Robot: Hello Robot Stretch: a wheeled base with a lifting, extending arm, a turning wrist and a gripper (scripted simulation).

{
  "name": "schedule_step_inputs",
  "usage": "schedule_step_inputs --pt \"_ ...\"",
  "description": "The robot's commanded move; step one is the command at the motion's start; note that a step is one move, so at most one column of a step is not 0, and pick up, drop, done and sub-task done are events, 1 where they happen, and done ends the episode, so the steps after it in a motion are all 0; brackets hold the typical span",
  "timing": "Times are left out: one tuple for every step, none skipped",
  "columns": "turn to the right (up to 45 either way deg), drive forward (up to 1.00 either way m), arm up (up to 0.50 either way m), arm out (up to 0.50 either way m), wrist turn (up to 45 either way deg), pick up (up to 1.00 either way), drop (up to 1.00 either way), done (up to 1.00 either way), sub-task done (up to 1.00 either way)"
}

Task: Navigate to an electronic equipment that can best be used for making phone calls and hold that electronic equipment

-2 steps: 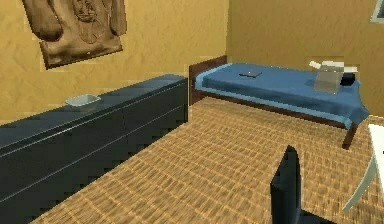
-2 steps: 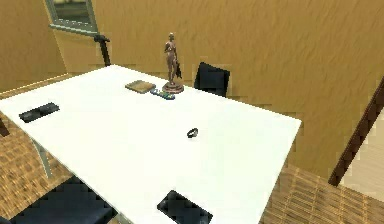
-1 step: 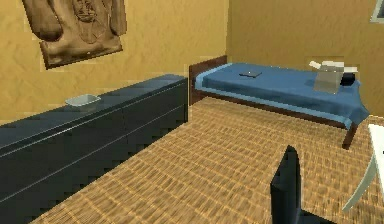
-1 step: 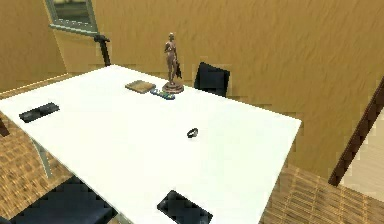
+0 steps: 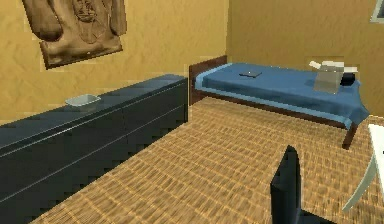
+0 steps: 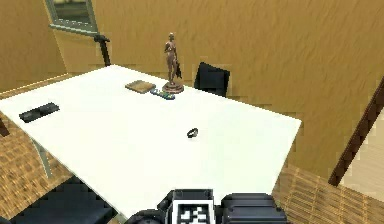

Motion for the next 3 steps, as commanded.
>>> schedule_step_inputs --pt "0.0 0.0 0.0 0.06 0.0 0.0 0.0 0.0 0.0" --pt "0.0 0.0 0.0 0.0 45.0 0.0 0.0 0.0 0.0" --pt "0.0 0.0 0.0 0.0 45.0 0.0 0.0 0.0 0.0"
